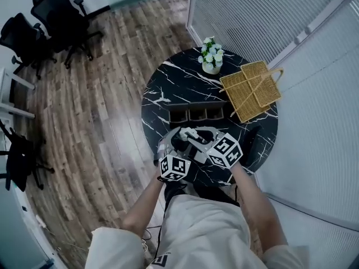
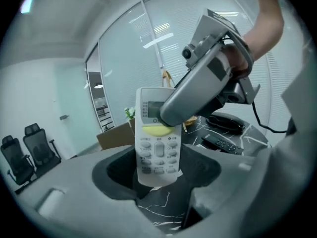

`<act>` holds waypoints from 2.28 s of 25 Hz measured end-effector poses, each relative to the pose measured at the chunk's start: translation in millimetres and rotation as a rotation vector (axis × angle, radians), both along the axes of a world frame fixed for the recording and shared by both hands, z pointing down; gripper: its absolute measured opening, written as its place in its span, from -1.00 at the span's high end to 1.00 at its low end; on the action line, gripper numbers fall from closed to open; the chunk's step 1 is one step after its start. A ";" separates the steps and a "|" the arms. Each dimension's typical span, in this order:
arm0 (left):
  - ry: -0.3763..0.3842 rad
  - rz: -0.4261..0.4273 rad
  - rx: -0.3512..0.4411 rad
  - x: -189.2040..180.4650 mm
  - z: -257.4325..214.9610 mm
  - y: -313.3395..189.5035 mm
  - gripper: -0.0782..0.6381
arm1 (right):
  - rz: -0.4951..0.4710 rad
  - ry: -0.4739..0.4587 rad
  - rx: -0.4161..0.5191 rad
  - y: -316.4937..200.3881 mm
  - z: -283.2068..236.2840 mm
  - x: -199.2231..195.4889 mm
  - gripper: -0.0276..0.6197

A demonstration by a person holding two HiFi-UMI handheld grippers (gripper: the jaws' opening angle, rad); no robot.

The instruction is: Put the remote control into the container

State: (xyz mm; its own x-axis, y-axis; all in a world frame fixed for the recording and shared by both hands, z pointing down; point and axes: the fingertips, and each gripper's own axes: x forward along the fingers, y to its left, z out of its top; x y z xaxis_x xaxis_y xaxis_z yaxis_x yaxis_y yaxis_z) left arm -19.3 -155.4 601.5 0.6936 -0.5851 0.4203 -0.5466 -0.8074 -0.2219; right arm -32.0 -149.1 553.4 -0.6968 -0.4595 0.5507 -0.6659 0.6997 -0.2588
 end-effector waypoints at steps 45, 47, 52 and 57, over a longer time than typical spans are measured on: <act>0.208 -0.521 -0.191 3.8 -42.8 8.1 0.77 | 0.071 0.111 0.246 -43.0 -53.6 76.1 0.91; 0.202 -0.514 -0.197 3.7 -42.9 11.5 0.77 | 0.162 0.089 0.214 -21.9 -45.6 95.1 0.91; 0.200 -0.522 -0.233 1.9 -41.4 26.5 0.77 | 0.368 0.081 0.127 22.0 -10.1 131.0 0.91; 0.224 -0.514 -0.243 3.3 -40.4 41.1 0.77 | 0.442 0.034 0.084 53.4 4.7 143.5 0.91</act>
State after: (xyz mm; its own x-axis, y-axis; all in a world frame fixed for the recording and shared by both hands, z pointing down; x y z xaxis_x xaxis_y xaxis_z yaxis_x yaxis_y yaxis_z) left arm -16.0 -114.3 561.1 0.4349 -0.7740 0.4603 -0.8918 -0.4411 0.1008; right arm 111.4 -95.7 558.2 -0.4061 -0.7527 0.5182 -0.9125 0.3641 -0.1862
